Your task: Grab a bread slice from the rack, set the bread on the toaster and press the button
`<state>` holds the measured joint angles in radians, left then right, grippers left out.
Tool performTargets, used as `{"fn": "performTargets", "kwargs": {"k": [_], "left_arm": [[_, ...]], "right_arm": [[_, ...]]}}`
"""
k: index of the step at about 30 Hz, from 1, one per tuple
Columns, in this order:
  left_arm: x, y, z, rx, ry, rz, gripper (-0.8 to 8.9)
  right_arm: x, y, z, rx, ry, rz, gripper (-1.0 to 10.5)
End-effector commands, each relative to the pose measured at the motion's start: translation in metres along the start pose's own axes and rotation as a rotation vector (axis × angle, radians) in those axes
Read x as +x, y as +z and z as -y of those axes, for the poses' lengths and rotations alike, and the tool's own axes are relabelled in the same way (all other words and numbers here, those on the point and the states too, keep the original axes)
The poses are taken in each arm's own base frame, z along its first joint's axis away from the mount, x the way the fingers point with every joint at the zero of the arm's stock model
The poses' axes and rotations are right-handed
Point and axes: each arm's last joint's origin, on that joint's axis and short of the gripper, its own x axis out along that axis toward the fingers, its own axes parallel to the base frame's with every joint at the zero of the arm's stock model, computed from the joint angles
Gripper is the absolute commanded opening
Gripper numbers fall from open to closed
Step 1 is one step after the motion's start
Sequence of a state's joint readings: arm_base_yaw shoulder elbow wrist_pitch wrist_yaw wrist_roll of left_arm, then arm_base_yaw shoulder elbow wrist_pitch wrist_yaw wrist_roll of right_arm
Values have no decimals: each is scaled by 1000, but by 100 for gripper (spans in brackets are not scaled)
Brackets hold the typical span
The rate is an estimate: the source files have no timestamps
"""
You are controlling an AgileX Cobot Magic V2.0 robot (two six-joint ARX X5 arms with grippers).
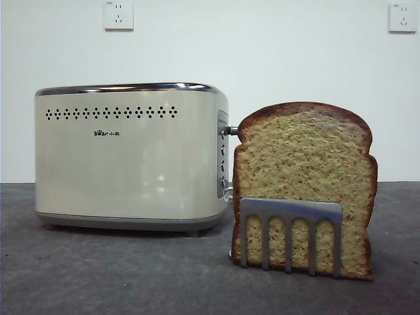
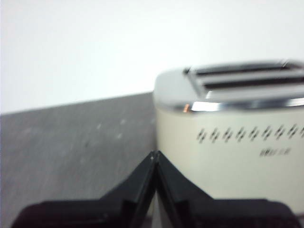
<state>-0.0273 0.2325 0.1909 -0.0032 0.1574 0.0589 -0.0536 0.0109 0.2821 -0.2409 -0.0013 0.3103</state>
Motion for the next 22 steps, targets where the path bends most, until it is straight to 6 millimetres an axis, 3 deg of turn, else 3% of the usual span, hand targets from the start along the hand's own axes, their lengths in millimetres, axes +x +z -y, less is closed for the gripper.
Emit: {"fn": "performTargets", "kwargs": {"k": [1,6,14,18,22], "left_arm": [[5,16,0,1,-40,4,-7],[21,44,-1,-9,-130,-32,-7],[67,83,7,-44,-394,-141,-7],[86,103,20,-38,-551,-219,-7],[101,128,43,91,-683,-226,-8]], "right_arm": [[-5,12,-4,-8,7,11,-6],[-11,32,-11,-8,9,-24,-3],[-16,60,-21,-6,-26,-255,-1],[-19,72,-25,-24,-60,-374,-2],[-18,85,-29,-22,-78,-434,-1]]}}
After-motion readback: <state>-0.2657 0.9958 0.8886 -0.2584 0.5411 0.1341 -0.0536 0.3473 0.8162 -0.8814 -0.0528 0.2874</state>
